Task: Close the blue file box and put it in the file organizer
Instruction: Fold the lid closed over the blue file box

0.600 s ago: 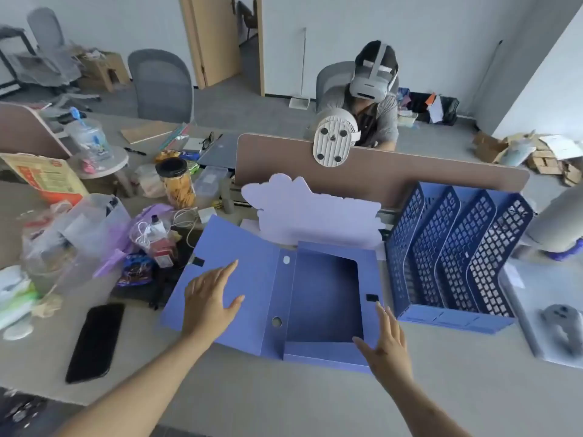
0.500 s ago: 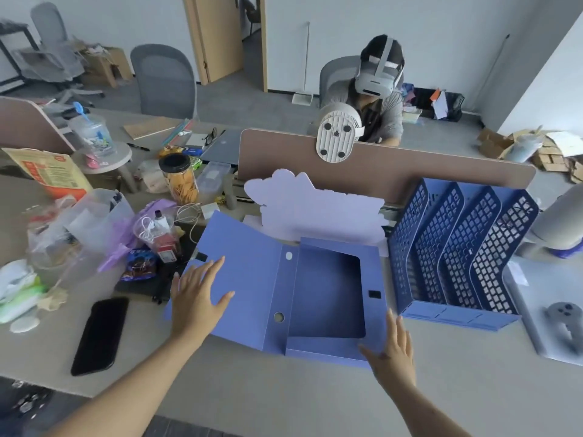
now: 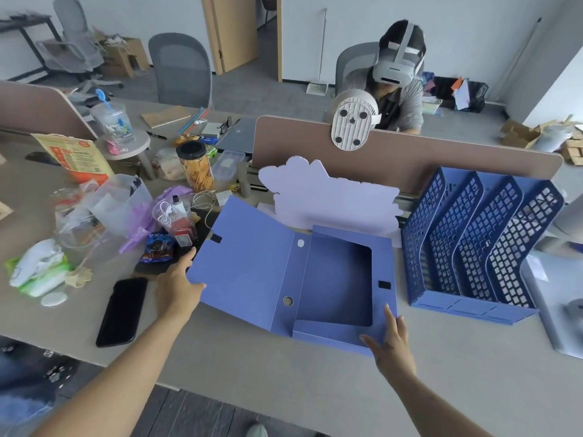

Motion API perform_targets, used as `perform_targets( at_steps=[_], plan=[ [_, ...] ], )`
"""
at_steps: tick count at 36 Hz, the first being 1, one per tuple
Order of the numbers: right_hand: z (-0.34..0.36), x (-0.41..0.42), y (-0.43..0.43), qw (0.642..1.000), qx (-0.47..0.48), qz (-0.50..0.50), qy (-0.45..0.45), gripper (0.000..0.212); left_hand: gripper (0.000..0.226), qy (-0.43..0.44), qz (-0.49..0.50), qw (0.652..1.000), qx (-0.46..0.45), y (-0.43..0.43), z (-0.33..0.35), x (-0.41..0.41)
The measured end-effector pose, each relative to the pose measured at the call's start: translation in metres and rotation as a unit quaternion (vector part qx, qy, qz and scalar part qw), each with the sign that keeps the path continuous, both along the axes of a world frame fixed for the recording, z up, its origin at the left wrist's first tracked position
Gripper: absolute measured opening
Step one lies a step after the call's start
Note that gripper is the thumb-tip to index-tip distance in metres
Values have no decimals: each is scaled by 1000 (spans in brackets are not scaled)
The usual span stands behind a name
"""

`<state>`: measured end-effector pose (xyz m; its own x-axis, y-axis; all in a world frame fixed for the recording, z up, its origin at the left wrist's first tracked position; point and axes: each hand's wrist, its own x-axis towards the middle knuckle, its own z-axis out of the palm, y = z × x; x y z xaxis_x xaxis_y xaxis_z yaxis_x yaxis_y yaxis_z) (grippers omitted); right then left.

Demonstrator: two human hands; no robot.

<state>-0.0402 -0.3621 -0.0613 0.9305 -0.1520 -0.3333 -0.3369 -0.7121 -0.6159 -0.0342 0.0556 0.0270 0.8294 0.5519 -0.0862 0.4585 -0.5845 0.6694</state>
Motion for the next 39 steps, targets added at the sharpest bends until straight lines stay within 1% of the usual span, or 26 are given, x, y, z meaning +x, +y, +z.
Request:
perform_targets(
  at_steps=[4,6,8,10,12,14,20,25,28,31,35,39],
  plan=[
    [-1,0,0,1000,-1,-1,0,89,83,-31,13,999,-29,5,2,-4],
    [-2,-1,0,1000,-3,-2,0,88,84,-11,22,998,-62,7,3,-4],
    [-2,-1,1,1000,-6,0,-1,87,84,26,19,994,-106,8,6,-5],
    [-2,0,2,1000,-7,3,1,86,75,41,4,991,-127,7,8,-6],
    [-1,-1,2,1000,-6,2,4,86,67,25,-3,990,-136,5,12,-7],
    [-1,0,2,1000,-6,-1,4,86,64,0,-17,991,-135,1,18,-7],
    [0,1,5,1000,-1,-5,7,84,60,-49,-74,988,-125,-21,38,-13],
    [0,0,1,1000,2,-3,11,80,63,-76,-117,977,-159,-34,35,-12],
    [0,1,-4,1000,22,3,10,81,65,-87,-169,967,-169,-58,38,-8],
    [0,0,-7,999,47,12,14,81,65,-90,-232,947,-202,-84,40,-6],
    [-4,-1,-14,997,79,7,18,77,70,-78,-295,919,-250,-119,36,-3],
    [-11,1,-24,990,135,-8,42,72,68,-60,-320,918,-227,-147,35,2]
  ],
)
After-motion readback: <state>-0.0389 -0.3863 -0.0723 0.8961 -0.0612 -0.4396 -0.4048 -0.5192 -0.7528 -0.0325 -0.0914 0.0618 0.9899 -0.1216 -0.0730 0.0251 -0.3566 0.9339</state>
